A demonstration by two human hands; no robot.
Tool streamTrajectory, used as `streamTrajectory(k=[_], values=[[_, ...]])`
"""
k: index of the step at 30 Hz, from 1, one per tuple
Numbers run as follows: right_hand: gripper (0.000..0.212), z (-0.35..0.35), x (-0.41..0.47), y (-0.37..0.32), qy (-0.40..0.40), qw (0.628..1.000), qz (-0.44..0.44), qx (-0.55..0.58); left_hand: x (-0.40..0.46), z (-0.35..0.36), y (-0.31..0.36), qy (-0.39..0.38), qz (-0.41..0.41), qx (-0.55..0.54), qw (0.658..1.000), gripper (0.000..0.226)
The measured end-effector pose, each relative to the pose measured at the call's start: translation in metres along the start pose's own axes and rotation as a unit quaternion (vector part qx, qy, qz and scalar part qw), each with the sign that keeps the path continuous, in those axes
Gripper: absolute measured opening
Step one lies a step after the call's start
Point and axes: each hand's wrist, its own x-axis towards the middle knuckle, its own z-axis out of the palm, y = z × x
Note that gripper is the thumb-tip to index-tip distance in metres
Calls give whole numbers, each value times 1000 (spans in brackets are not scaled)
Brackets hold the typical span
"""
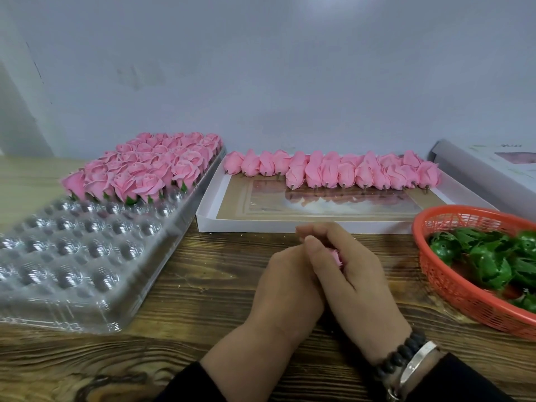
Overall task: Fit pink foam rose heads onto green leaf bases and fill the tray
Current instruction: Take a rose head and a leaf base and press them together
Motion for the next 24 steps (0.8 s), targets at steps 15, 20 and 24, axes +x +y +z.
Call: streamTrajectory(k=[15,20,24], values=[[28,-7,3,3,-104,994,23,14,0,-17,13,-161,-77,-177,968,20],[26,-8,4,2,-114,993,12,23,-2,-17,13,-143,-65,-134,978,24],[38,-7,2,2,-97,995,-12,33,1,-18,9,-128,-69,-122,982,14]])
